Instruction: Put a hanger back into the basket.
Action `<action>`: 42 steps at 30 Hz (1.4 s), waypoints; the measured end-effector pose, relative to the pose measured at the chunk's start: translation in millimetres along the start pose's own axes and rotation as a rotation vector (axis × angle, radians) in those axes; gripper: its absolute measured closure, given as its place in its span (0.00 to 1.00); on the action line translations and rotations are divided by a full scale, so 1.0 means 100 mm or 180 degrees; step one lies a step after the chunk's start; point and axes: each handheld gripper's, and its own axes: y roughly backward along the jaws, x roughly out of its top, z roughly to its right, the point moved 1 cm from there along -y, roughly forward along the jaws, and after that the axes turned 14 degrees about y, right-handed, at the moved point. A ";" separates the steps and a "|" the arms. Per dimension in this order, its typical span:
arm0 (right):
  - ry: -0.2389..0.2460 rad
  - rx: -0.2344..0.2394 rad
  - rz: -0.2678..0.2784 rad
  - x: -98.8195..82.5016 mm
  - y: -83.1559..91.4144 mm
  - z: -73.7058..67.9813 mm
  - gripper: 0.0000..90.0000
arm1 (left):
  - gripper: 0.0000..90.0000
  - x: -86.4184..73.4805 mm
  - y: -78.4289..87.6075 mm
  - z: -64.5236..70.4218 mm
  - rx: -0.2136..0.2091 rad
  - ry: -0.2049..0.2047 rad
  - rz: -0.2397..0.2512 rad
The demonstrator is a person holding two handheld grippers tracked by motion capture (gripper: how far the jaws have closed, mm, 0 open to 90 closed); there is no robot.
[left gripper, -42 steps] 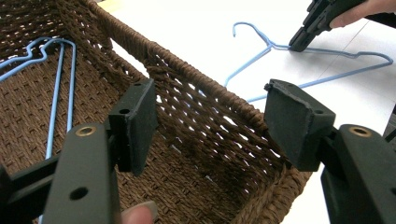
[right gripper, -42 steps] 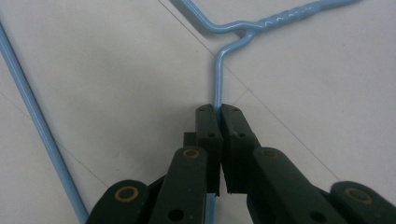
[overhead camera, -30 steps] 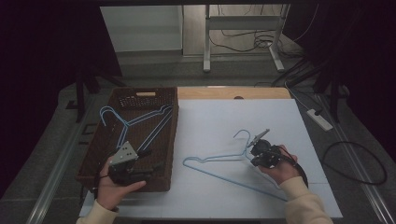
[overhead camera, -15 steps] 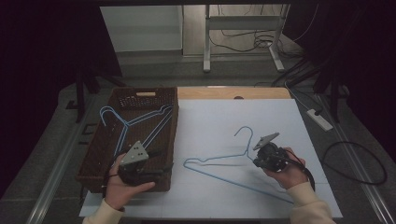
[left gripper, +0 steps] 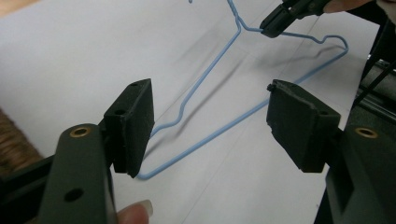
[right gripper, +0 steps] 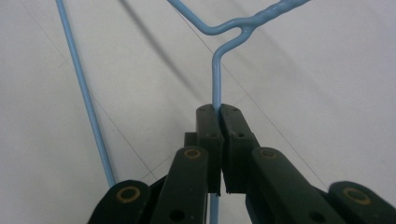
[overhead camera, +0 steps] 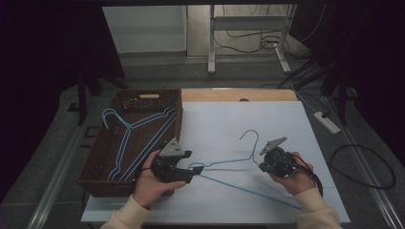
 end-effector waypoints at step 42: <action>0.0046 0.0002 0.0048 0.00 0.05 -0.04 0.98 | 0.51 0.18 -1.36 0.16 0.0249 -0.0388 -0.0764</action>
